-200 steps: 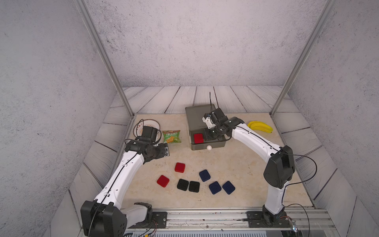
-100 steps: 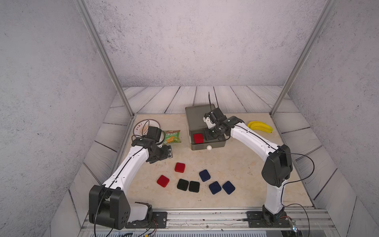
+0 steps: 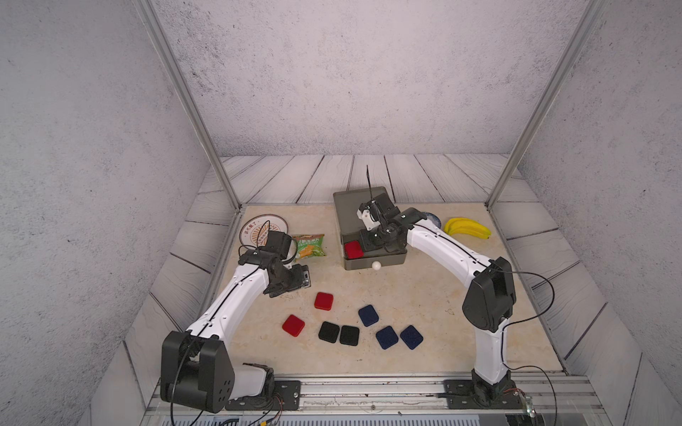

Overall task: Place the brooch boxes into the drawer by color
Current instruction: Adjust the brooch box in the drawer.

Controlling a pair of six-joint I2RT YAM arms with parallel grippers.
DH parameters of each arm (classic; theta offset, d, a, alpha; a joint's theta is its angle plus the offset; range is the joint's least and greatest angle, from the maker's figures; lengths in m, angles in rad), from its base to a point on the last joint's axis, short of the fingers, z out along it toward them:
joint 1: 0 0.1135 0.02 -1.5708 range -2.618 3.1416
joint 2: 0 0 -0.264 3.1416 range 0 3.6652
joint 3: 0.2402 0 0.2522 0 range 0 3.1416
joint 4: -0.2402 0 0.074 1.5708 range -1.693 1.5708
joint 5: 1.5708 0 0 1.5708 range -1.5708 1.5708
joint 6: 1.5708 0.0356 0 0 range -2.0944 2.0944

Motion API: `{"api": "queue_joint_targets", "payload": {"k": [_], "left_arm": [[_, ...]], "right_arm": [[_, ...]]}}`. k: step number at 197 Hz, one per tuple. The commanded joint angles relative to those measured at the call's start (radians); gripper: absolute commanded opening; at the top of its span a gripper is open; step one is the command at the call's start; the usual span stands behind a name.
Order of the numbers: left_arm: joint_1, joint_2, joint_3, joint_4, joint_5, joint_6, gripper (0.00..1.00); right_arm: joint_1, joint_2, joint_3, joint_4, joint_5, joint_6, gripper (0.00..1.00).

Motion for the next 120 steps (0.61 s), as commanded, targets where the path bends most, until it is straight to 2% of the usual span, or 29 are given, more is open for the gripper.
{"api": "queue_joint_targets", "payload": {"k": [1,50,87,120], "left_arm": [[-0.016,0.020,-0.009,0.019,0.015,-0.005,0.85],[-0.096,0.088,0.016,0.036,0.012,-0.029,0.85],[-0.146,0.150,0.026,0.063,-0.011,-0.045,0.86],[-0.183,0.232,0.051,0.069,-0.045,-0.044,0.86]], "right_arm": [[0.004,-0.006,0.019,-0.016,0.006,0.005,0.10],[0.004,-0.095,-0.026,-0.064,0.080,-0.023,0.32],[0.003,-0.202,-0.070,-0.077,0.168,-0.041,0.39],[0.004,-0.323,-0.127,-0.080,0.183,-0.061,0.48]]}}
